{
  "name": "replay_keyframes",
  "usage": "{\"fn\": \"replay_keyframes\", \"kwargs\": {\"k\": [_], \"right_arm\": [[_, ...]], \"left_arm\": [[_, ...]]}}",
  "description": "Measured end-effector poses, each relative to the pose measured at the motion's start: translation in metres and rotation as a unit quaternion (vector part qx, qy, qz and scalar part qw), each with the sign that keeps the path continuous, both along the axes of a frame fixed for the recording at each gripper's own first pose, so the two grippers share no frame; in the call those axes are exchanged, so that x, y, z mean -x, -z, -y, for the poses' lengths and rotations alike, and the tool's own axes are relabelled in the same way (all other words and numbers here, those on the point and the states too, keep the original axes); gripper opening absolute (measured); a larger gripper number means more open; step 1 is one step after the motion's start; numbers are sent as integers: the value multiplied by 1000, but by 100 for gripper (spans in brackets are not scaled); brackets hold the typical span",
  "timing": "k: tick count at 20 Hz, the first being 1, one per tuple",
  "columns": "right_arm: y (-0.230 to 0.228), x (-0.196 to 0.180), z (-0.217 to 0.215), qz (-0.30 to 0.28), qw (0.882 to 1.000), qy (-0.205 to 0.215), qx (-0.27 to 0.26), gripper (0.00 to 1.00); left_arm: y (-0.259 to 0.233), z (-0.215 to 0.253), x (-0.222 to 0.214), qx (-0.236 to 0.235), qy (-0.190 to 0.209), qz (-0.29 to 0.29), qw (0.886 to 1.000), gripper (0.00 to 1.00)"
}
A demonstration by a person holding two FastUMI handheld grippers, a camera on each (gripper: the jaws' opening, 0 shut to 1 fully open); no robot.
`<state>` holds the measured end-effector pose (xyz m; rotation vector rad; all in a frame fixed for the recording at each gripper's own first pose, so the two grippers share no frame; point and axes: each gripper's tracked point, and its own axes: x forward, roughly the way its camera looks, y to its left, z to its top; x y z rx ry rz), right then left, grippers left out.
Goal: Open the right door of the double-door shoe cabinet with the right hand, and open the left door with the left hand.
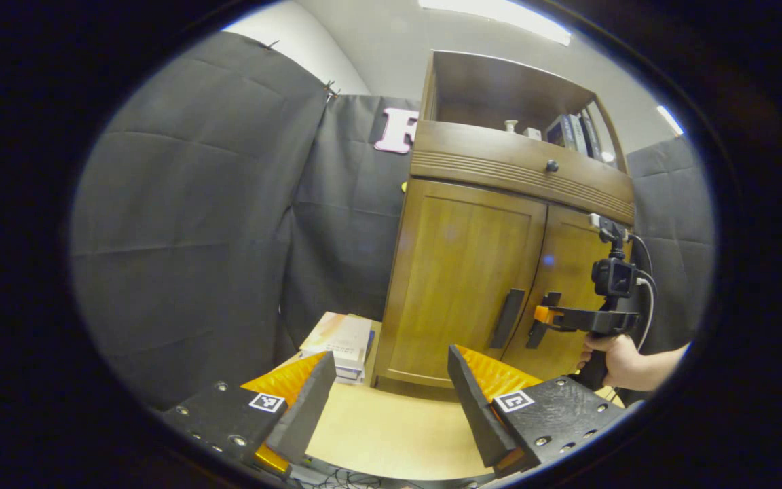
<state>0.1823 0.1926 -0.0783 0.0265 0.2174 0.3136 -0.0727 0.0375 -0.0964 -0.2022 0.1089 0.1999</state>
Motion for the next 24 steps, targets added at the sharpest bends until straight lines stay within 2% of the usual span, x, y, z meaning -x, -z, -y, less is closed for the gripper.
{"fn": "replay_keyframes", "kwargs": {"k": [1,2,3,9,12,15,20,24], "right_arm": [[1,1,0,2,1000,-5,0,15],[3,2,0,1,1000,-12,7,17],[1,1,1,4,1000,-15,12,15],[5,18,5,4,1000,-11,3,15],[4,37,10,-4,999,-31,11,17],[4,54,19,-4,998,-56,11,17],[-5,84,46,-5,997,-79,3,15],[-6,104,63,2,995,-101,-1,15]], "left_arm": [[-1,4,4,-1,7,0,1000,94],[0,7,7,-2,16,0,1000,94],[-1,9,10,-4,25,-1,1000,94],[5,20,21,-18,82,-3,996,96],[10,22,23,-24,101,-11,995,96],[14,37,14,-8,122,-13,992,97],[15,56,-6,-17,101,-14,995,94],[5,91,-17,-7,119,-9,993,94]]}}
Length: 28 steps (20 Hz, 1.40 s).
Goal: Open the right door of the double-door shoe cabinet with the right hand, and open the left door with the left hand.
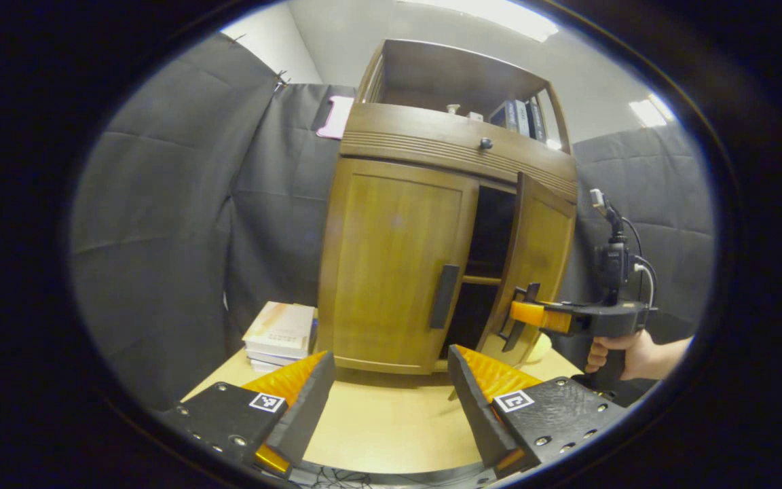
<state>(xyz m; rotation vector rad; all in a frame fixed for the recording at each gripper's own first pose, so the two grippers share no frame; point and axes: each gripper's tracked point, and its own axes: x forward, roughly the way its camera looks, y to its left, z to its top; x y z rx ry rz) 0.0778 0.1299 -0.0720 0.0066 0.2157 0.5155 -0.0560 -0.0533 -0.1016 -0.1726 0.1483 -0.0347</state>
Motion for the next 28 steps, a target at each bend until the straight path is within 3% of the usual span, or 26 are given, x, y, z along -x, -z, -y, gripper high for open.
{"fn": "replay_keyframes", "kwargs": {"k": [5,17,28], "right_arm": [[2,17,19,5,1000,-14,-1,15],[6,48,80,-17,999,-9,-31,17],[3,59,147,-16,998,32,-52,16]], "left_arm": [[-17,22,-12,-27,-1,16,1000,94],[-22,63,-33,-22,2,21,1000,94],[-31,118,-42,-26,43,27,998,94]]}}
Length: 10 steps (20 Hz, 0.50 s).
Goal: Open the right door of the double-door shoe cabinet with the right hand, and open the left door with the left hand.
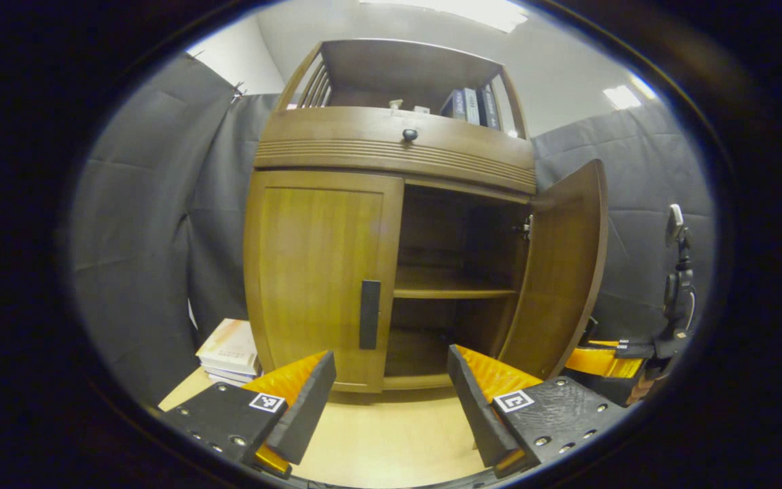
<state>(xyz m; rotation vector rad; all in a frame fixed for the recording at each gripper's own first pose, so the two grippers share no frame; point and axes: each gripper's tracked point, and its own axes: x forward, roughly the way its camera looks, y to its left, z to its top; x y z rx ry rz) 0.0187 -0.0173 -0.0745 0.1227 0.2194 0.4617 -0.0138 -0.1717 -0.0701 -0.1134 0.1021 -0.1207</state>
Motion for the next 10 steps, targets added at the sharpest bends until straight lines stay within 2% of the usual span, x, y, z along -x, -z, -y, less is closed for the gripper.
{"fn": "replay_keyframes", "kwargs": {"k": [5,10], "right_arm": [[0,-1,37,5,1000,19,-1,16],[7,-1,77,-2,1000,24,-8,15]], "left_arm": [[-9,28,1,-8,13,5,1000,94],[-16,47,8,-15,5,4,1000,94]]}}
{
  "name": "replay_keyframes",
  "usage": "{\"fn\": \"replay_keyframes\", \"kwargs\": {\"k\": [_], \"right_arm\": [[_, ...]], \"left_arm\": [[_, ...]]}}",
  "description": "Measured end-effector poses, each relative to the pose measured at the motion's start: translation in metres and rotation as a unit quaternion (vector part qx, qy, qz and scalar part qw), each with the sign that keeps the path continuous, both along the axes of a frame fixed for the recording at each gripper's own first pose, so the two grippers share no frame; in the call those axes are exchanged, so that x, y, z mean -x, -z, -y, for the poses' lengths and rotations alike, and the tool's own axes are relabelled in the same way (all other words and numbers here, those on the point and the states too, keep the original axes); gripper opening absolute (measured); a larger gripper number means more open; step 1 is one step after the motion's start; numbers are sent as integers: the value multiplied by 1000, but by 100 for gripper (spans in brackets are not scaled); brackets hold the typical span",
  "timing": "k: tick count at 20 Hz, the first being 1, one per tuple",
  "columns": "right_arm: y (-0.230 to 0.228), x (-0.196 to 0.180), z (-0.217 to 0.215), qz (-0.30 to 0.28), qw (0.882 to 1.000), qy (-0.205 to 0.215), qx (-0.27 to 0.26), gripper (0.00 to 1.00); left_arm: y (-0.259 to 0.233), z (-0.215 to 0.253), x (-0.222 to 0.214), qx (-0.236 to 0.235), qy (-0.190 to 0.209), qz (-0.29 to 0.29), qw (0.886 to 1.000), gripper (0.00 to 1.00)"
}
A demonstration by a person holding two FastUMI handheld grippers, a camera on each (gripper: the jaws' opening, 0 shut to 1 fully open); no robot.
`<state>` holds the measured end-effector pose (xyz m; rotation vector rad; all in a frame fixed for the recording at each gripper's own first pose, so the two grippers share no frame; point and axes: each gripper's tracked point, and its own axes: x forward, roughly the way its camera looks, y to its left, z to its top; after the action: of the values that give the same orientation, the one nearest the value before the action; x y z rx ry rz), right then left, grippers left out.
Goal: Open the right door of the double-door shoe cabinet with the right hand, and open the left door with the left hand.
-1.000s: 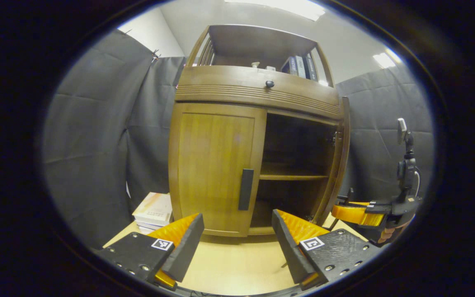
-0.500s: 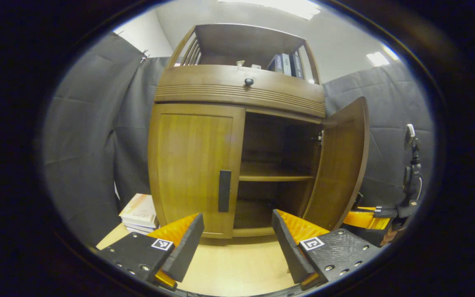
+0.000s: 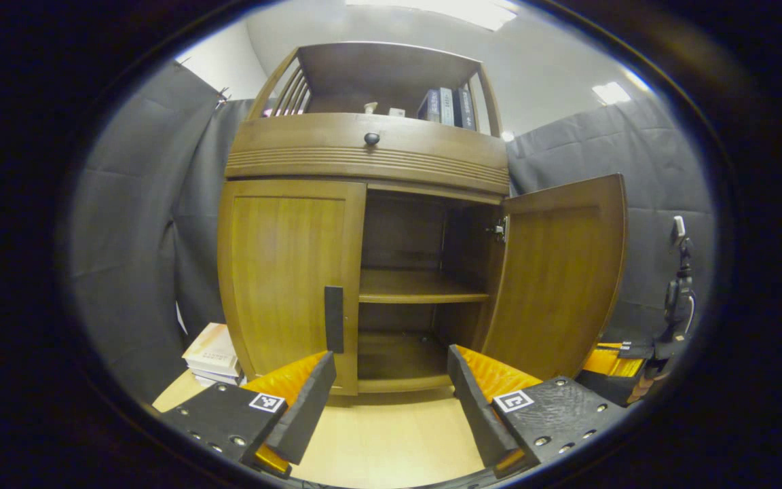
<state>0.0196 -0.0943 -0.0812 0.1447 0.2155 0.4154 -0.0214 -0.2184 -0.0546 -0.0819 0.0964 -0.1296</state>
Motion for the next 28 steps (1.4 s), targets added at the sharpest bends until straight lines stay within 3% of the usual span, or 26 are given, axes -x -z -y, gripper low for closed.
{"fn": "replay_keyframes", "kwargs": {"k": [2,4,7,9,10,11,13,17,22,24,25,26,28], "right_arm": [[9,4,11,-6,1000,-11,3,15],[10,3,27,7,1000,-8,5,7],[9,-4,44,11,1000,-13,-10,10],[10,-2,39,10,999,-27,-19,11],[10,-2,39,17,999,-28,-12,7],[9,-2,40,24,999,-27,-5,11],[9,-1,42,26,999,-24,-5,11],[10,4,46,17,1000,-10,-18,11],[8,19,71,26,997,63,25,13],[9,26,83,19,994,102,24,9],[9,29,88,16,992,123,19,0],[9,35,94,14,989,144,18,8],[16,43,97,13,983,180,18,9]], "left_arm": [[1,5,5,-2,-9,-6,1000,94],[-1,4,6,-2,-23,-11,1000,94],[-9,10,11,-15,-36,-11,999,94],[-9,21,25,-25,-31,-9,999,94],[-11,24,26,-30,-26,-8,999,94],[-12,27,25,-36,-23,-7,999,94],[-13,28,25,-45,-23,-8,999,94],[-6,25,17,-28,-14,-18,999,94],[-1,-7,-15,-31,-22,-21,999,94],[1,-25,-35,-43,-29,-20,998,94],[2,-32,-45,-49,-32,-18,998,94],[2,-40,-56,-56,-38,-17,998,94],[8,-53,-78,-62,-47,-16,997,94]]}}
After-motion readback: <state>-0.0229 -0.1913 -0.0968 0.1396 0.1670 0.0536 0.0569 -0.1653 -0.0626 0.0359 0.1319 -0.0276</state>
